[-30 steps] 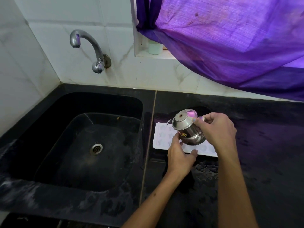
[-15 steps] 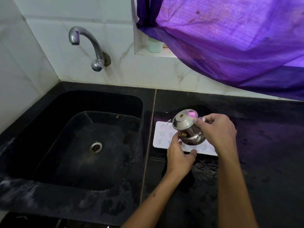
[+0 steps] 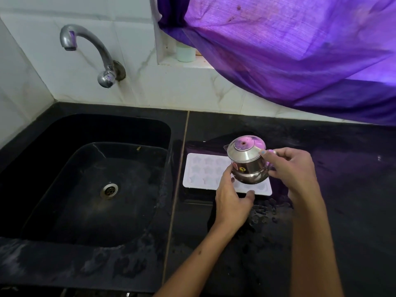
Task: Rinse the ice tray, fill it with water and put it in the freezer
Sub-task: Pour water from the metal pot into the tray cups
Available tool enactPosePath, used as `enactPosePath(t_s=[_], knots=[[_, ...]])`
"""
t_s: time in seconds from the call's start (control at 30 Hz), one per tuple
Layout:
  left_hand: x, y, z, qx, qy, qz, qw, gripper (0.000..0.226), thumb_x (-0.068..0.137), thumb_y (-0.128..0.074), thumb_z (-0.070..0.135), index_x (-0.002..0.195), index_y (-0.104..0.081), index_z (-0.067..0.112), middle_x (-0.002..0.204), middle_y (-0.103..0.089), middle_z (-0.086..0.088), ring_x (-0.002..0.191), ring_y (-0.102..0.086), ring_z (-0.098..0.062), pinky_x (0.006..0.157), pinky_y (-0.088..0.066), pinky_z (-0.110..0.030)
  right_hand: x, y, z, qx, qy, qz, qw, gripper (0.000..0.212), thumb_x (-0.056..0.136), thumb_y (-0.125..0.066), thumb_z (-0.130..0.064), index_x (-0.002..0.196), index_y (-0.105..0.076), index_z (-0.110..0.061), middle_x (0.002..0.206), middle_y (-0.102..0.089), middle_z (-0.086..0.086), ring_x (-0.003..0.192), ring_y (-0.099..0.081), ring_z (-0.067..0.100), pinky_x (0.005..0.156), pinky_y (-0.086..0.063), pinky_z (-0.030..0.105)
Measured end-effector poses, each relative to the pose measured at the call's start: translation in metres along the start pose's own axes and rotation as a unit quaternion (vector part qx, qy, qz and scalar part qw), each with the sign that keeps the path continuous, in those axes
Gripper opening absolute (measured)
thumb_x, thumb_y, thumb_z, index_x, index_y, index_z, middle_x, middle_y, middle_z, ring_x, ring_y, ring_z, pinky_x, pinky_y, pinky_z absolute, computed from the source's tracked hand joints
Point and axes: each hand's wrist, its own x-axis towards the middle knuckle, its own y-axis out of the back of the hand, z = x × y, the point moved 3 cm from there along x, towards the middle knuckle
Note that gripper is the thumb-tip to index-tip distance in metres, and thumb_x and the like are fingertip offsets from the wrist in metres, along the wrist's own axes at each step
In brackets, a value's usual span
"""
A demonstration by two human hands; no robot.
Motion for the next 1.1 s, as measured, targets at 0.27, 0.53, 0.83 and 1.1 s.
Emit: enactPosePath(t_s=[0.27,0.53,0.83,1.1], knots=[[-0.013,-0.048,0.005,0.008,0.006,-0.056,0.998,0.070,0.075,-0.071,0.012,0.135,-0.040,0.028,0.123,-0.056,0.013,0.121,-0.048,-0.004,0.099,-0.044,-0.028,0.002,0.050,0.021,-0.023,-0.018,0.020,0.999,0.040,0.048,-0.069,-0.059,0.070,-0.071,-0.025,0.063,-0.070,-0.002,0.076,-0.069,0.023,0.081,-0.056,0.054],[-0.031,-0.093,0.004,0.002,0.017,-0.105,0.994,0.063,0.077,-0.071,0.009,0.131,-0.044,0.026,0.099,-0.050,0.028,0.093,-0.049,0.021,0.078,-0.038,0.002,0.006,0.092,0.041,-0.103,0.002,0.036,0.994,0.023,0.069,-0.077,-0.042,0.067,-0.067,-0.021,0.068,-0.069,-0.003,0.079,-0.068,0.024,0.082,-0.054,0.053],[-0.035,-0.116,-0.003,0.011,0.037,-0.113,0.993,0.064,0.077,-0.071,0.012,0.135,-0.044,0.021,0.116,-0.056,0.013,0.110,-0.050,0.001,0.091,-0.043,-0.015,0.011,0.103,0.051,-0.183,0.008,0.044,0.982,0.022,0.076,-0.075,-0.040,0.071,-0.065,-0.020,0.072,-0.068,-0.004,0.077,-0.065,0.020,0.079,-0.051,0.041],[-0.033,-0.119,-0.010,-0.002,0.056,-0.095,0.994,0.061,0.076,-0.071,0.013,0.131,-0.047,0.023,0.117,-0.056,0.013,0.116,-0.052,-0.006,0.094,-0.044,-0.022,0.012,0.098,0.050,-0.204,0.012,0.024,0.979,0.023,0.079,-0.074,-0.040,0.075,-0.065,-0.019,0.071,-0.065,-0.008,0.074,-0.060,0.016,0.072,-0.041,0.032]])
